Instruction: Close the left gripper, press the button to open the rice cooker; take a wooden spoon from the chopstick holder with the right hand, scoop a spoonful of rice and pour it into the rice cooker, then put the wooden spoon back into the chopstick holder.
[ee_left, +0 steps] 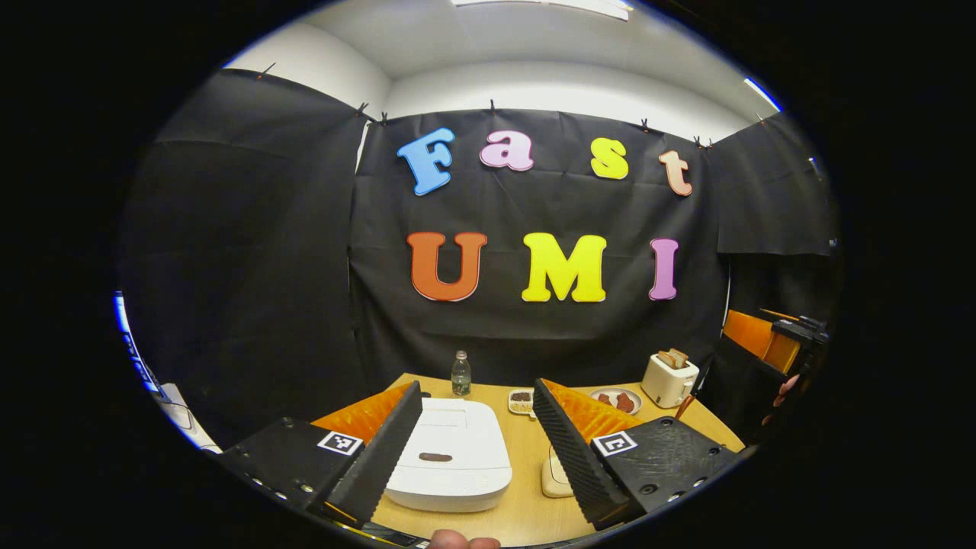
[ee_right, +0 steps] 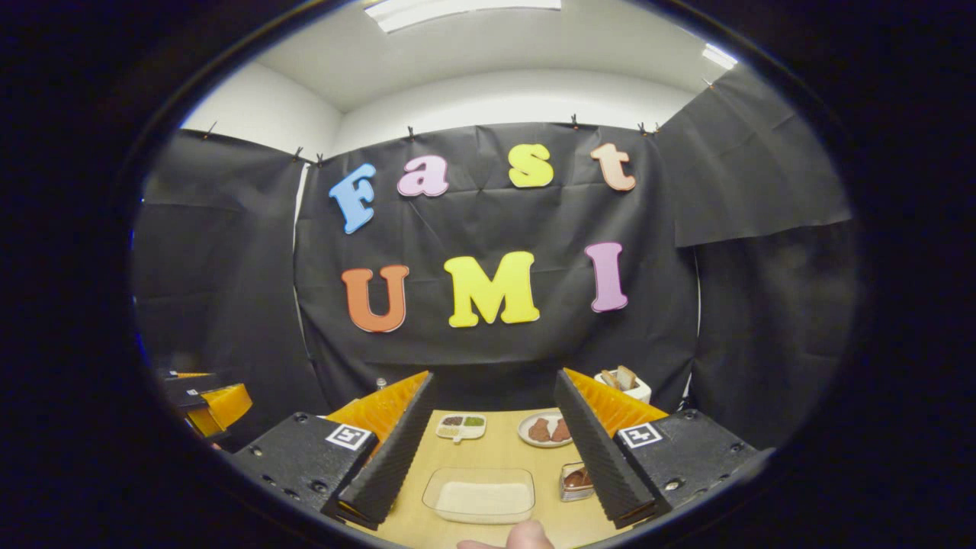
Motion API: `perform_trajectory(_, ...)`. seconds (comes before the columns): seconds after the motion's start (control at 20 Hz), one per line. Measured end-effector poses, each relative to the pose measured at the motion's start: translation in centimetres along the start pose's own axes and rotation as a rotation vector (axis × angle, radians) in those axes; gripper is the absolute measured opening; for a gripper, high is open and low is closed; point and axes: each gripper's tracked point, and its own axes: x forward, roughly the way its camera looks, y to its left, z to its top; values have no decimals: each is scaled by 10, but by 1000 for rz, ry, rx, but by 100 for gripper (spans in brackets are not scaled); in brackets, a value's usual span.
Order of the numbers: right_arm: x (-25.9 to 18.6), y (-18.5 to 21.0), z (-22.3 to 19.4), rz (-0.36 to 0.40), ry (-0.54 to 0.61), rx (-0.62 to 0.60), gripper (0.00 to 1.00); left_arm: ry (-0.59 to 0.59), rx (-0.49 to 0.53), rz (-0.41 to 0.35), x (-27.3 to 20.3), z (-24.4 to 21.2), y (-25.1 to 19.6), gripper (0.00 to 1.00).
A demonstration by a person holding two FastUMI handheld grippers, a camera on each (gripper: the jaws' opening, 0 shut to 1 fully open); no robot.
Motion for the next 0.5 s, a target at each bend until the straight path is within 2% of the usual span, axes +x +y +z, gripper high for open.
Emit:
perform_trajectory(0.15, 9, -9, -2, 1, 5, -13, 100, 115, -31, 7, 12, -30, 8, 94)
perform_trajectory(0.2, 12, -12, -4, 2, 9, -12, 96, 164, -48, 14, 17, -42, 12, 94)
perform_trajectory(0.25, 17, -17, -7, 0, 13, -7, 100, 200, -59, 24, 21, -50, 17, 94)
perform_trajectory(0.3, 20, -22, -8, -1, 19, 0, 96, 229, -62, 30, 25, -55, 23, 91)
perform_trajectory(0.35, 25, -26, -9, -3, 25, 6, 96, 261, -61, 37, 29, -61, 28, 78)
perform_trajectory(0.4, 29, -31, -10, -7, 29, 10, 100, 287, -60, 40, 33, -66, 32, 71)
perform_trajectory(0.45, 33, -37, -10, -12, 28, 13, 96, 317, -62, 48, 39, -73, 38, 54)
perform_trajectory(0.5, 37, -43, -10, -19, 26, 15, 96, 347, -65, 55, 43, -78, 43, 46)
